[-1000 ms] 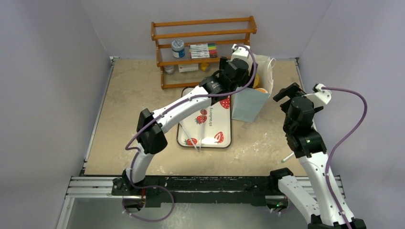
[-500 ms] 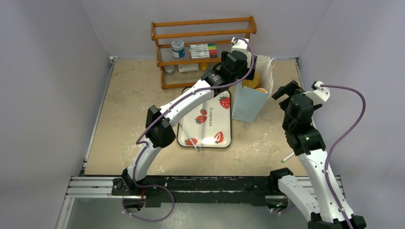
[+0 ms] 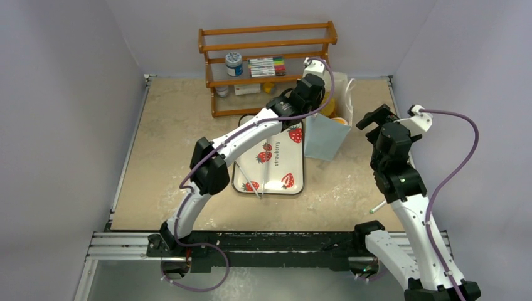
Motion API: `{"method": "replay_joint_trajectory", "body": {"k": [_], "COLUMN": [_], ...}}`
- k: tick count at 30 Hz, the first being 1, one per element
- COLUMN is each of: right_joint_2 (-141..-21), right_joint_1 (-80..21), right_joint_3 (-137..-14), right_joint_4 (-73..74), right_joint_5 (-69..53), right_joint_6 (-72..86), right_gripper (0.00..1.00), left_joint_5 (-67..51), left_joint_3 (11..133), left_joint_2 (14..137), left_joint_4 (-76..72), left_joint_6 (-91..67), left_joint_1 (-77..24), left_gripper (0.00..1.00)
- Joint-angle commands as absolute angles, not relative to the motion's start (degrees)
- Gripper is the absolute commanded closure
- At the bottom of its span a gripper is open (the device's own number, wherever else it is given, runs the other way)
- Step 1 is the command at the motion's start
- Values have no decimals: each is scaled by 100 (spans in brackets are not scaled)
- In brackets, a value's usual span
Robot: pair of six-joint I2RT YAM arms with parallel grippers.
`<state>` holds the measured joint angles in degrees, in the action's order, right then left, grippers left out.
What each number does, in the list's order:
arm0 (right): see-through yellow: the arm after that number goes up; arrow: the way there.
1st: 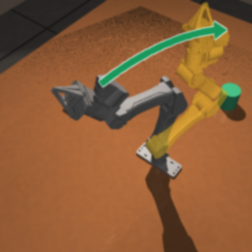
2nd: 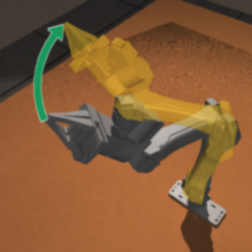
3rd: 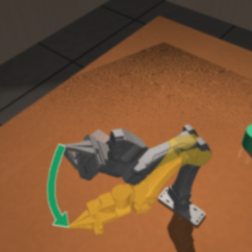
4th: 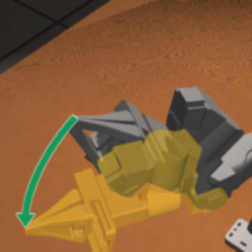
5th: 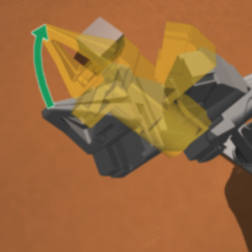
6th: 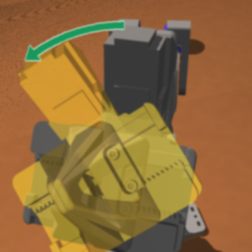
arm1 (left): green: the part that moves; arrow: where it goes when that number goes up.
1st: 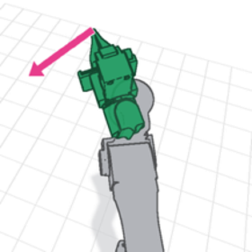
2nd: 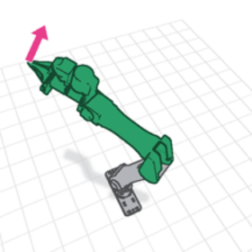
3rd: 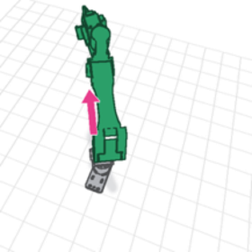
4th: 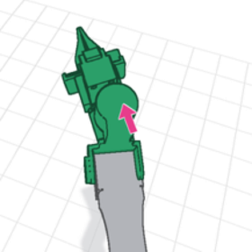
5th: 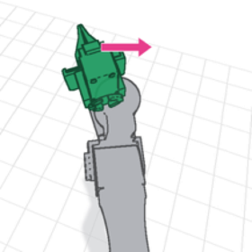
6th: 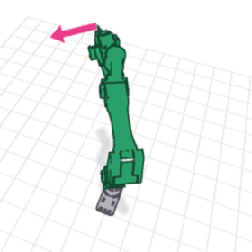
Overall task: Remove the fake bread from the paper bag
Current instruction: Pick up the paper bag from the center of the board.
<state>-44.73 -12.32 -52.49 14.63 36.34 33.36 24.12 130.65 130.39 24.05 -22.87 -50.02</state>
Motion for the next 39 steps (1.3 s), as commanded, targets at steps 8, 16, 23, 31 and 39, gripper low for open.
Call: {"method": "replay_joint_trajectory", "body": {"k": [8, 16, 23, 31, 39], "right_joint_2": [-4263, -4118, -4057, -4106, -4139], "right_joint_1": [-1230, -1233, -1230, -1237, -1274], "right_joint_3": [-5467, -5440, -5431, -5473, -5447], "right_joint_4": [1421, 1545, 1537, 1435, 1352], "right_joint_5": [3603, 3583, 3438, 3222, 2476], "right_joint_6": [3063, 2913, 2816, 2754, 2778], "right_gripper": [7, 6, 7, 6, 10], "left_joint_5": [2726, 3103, 3823, 4409, 5269], "left_joint_3": [13042, 13381, 12761, 12205, 11563], "left_joint_2": [12644, 12276, 11218, 10102, 8898], "left_joint_4": [1215, 498, 123, -49, 106], "left_joint_6": [-1984, -1563, -796, -154, 331], "left_joint_1": [-4988, -5012, -5010, -4992, -5133], "left_gripper": [100, 100, 100, 100, 100]}}
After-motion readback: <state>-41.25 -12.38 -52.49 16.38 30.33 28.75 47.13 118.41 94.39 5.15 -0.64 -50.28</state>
